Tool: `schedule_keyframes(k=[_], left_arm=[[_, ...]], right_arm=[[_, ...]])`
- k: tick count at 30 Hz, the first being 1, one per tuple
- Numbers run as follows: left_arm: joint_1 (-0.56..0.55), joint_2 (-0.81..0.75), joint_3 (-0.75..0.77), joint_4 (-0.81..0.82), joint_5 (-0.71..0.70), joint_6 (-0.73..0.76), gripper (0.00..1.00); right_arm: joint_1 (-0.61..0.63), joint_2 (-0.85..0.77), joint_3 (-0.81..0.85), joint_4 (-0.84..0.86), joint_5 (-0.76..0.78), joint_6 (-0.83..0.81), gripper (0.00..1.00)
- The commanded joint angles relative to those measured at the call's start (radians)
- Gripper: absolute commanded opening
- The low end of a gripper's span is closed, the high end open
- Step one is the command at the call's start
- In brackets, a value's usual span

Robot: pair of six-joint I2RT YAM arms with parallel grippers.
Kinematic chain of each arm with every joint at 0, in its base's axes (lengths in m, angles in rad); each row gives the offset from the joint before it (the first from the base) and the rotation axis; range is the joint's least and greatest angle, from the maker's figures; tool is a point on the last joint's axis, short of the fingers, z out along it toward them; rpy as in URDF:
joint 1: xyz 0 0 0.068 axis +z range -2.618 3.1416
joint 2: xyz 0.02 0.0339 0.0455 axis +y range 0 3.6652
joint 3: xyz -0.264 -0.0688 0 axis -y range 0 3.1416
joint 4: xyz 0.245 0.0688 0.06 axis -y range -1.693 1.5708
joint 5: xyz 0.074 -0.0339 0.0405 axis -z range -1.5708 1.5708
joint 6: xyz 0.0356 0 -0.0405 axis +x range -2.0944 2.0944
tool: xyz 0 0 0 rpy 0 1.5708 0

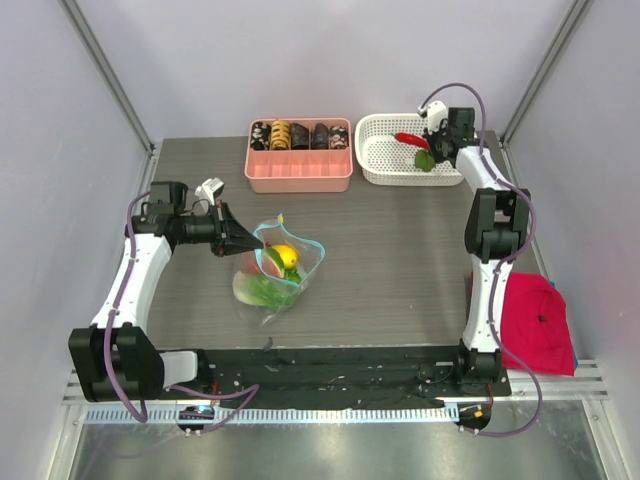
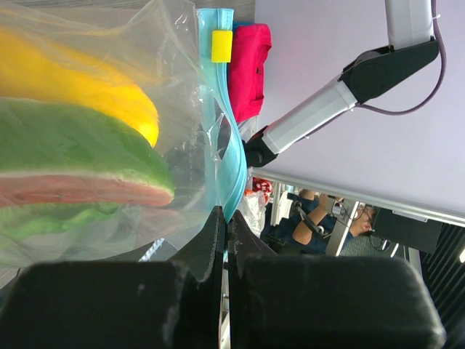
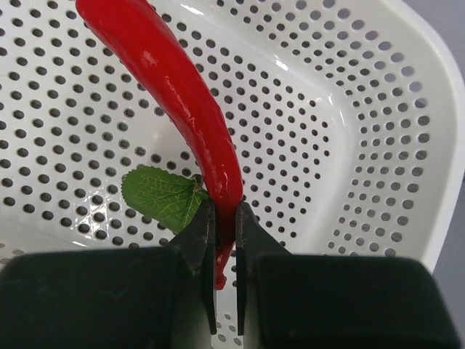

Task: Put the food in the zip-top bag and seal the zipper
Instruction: Pick up the fake vegetable from the bin, then place the fake vegetable in the zipper food storage bag.

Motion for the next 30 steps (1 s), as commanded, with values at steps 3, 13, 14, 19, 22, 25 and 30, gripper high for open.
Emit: schedule_keyframes(k=[3,13,14,19,22,25,30], left_arm=[[0.006,-0.007,0.019,0.003,-0.002,0.006,0.0],[0.006,-0.016,0.02,0.009,-0.003,-0.003,0.0],[0.006,-0.016,0.016,0.012,-0.002,-0.006,0.0],[0.006,-0.026,0.005,0.023,0.005,-0.014,0.0],[0.006,-0.03,0.002,0.023,0.015,-0.015,0.0],[0.008,-0.039,0.003,0.024,0.02,-0.015,0.0],[0.005,-0.049,0.007,0.026,0.028,-0.026,0.0]], right_arm=[[0.008,-0.287,-0.029,0.052,-0.148,-0.023,0.01],[0.244,-0.798,-0.401,-0.138,-0.402,-0.49,0.01],[0.283,-0.84,-0.484,-0.175,-0.399,-0.57,0.01],[0.503,-1.047,-0.675,-0.211,-0.293,-0.933,0.01],[0.602,-1.053,-0.696,-0.231,-0.183,-1.009,0.01],[0.645,-1.064,-0.719,-0.222,-0.156,-1.052,0.01],[0.739,-1.102,-0.776,-0.199,-0.139,-1.153,0.01]])
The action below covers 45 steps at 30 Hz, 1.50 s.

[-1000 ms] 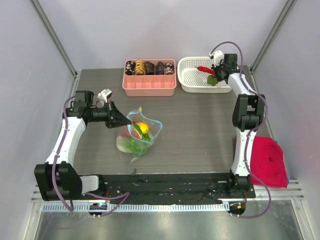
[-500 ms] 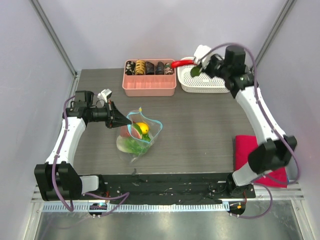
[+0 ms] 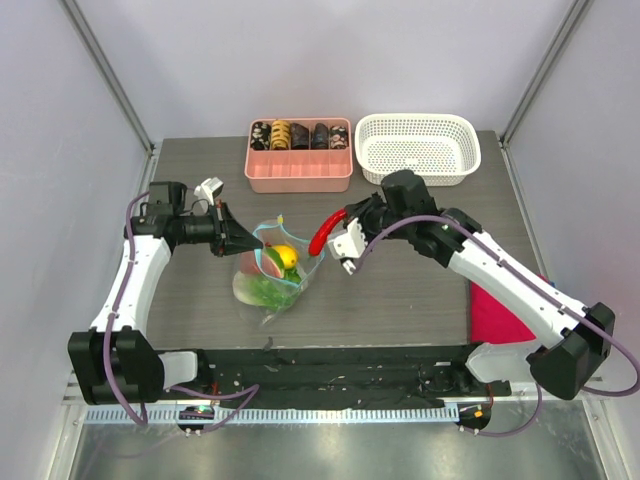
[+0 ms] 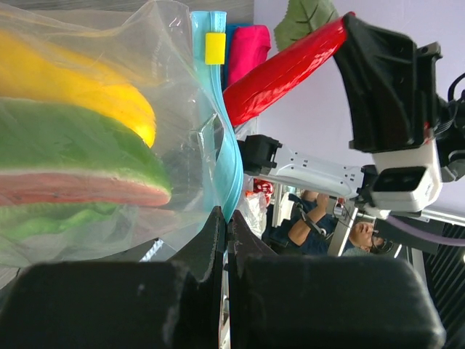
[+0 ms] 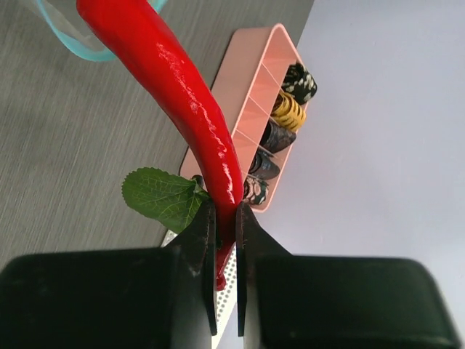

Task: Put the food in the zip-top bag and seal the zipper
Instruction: Place the fake vegetable in the zipper food storage bag.

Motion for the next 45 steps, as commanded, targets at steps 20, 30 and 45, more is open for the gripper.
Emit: schedule_keyframes(k=[20,30,45], left_arm=[[0.006,-0.065,0.007,0.072,0.05,-0.101,0.0],[0.006,-0.053,-0.004,0.111,0.055,-0.141,0.0],[0.005,-0.065,-0.012,0.127,0.061,-0.164,0.0]], right_arm=[[0.37,-0.042,-0.12,0.309,0.262,-0.142,0.01],[0.384,0.013,-0.155,0.424,0.174,-0.077,0.01],[0.399,0.055,-0.114,0.45,0.464,-0.051,0.01]])
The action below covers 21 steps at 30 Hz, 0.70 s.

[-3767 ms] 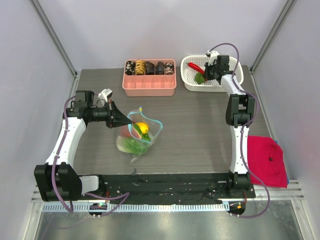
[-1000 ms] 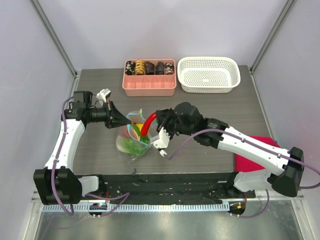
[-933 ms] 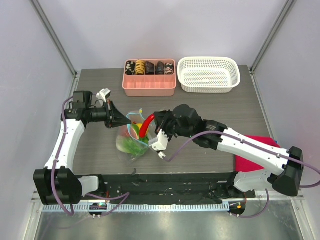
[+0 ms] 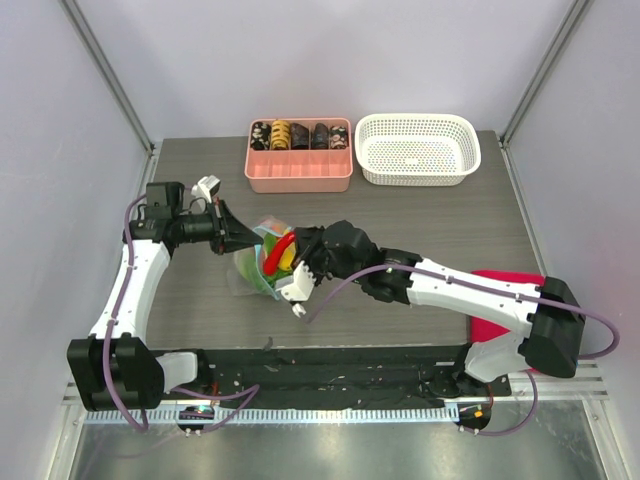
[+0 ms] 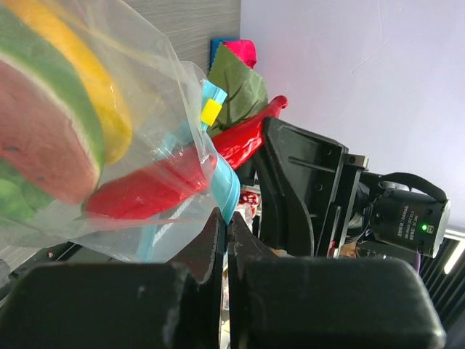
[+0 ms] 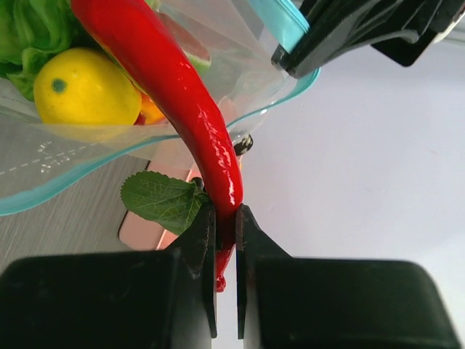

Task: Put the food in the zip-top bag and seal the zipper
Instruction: Place the fake vegetable in the zipper food storage bag.

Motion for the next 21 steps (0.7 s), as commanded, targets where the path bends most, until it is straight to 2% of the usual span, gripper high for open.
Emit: schedule_keyframes(k=[1,6,11,16,21], left_arm=[[0.005,-0.031,0.008,0.051,0.054,-0.044,0.0],[0.005,-0.073,-0.004,0.168,0.005,-0.157,0.0],[0.005,-0.093,-0.002,0.208,-0.04,-0.162,0.0],[0.003,-0.108,-0.039,0.217,-0.092,-0.195,0.0],[-0.009,-0.102,-0.071,0.281,-0.084,-0.26,0.0]], right_arm=[[0.001,-0.074,0.047,-0.012,0.128,0.001,0.01],[0.001,-0.094,0.111,-0.175,0.213,0.085,0.01],[0.001,-0.076,0.18,-0.359,0.301,0.206,0.01],[0.036,-0.033,0.234,-0.373,0.421,0.353,0.01],[0.052,0.01,0.268,-0.307,0.447,0.404,0.01]])
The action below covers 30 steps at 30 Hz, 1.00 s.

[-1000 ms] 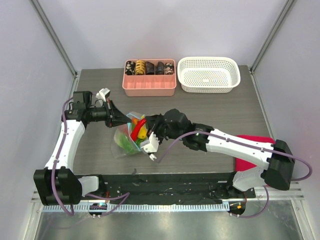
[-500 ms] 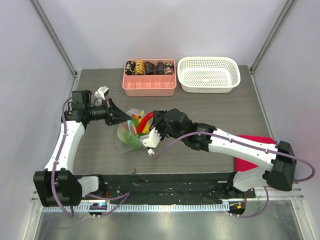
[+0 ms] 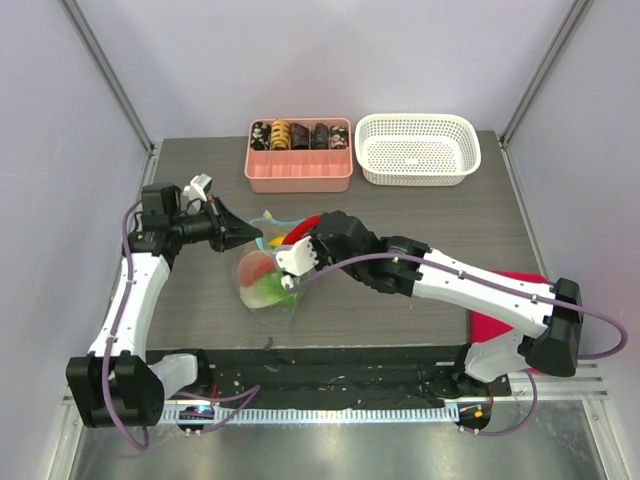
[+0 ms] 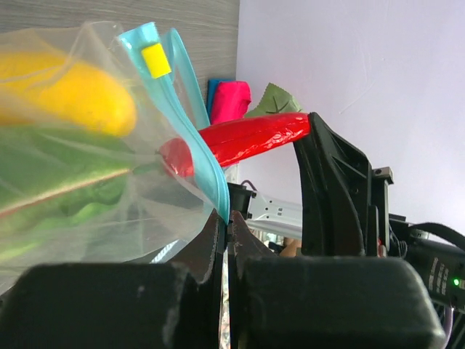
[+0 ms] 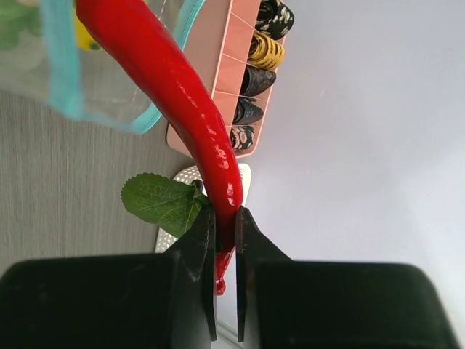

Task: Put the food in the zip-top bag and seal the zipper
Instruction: Place the fake vegetable in the zipper food storage bag.

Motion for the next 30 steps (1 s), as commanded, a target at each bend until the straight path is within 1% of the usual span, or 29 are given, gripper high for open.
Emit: schedule_keyframes(k=[1,5,8,11,14,18,21,25,28,29,30], left_arm=[[-0.012,-0.014,-0.01,0.095,0.016,-0.064,0.01],[-0.012,-0.02,-0.017,0.099,0.012,-0.07,0.0],[-0.015,-0.028,-0.025,0.117,0.004,-0.086,0.0],[-0.018,-0.029,-0.027,0.122,0.004,-0.096,0.0],[-0.018,-0.036,-0.025,0.127,0.004,-0.1,0.0],[-0.021,-0.031,-0.034,0.148,0.006,-0.12,0.0],[-0.023,-0.025,-0.046,0.185,0.013,-0.154,0.0],[-0.023,-0.02,-0.057,0.213,0.016,-0.175,0.0],[-0.023,-0.026,-0.066,0.243,0.022,-0.206,0.0],[-0.023,-0.026,-0.072,0.254,0.026,-0.215,0.0],[-0.023,-0.026,-0.077,0.275,0.027,-0.223,0.0]], right_arm=[[0.017,0.026,0.06,0.064,0.075,0.09,0.01],[0.027,0.058,0.074,0.081,0.079,0.079,0.01],[0.037,0.086,0.089,0.089,0.125,0.079,0.01],[0.041,0.141,0.12,0.098,0.183,0.098,0.01],[0.041,0.163,0.157,0.099,0.222,0.124,0.01],[0.056,0.192,0.201,0.089,0.228,0.165,0.01],[0.076,0.22,0.22,0.086,0.242,0.208,0.01],[0.103,0.293,0.277,0.086,0.283,0.314,0.01],[0.106,0.328,0.338,0.037,0.285,0.387,0.01],[0.105,0.35,0.349,0.02,0.287,0.444,0.01],[0.106,0.359,0.355,-0.012,0.29,0.466,0.01]])
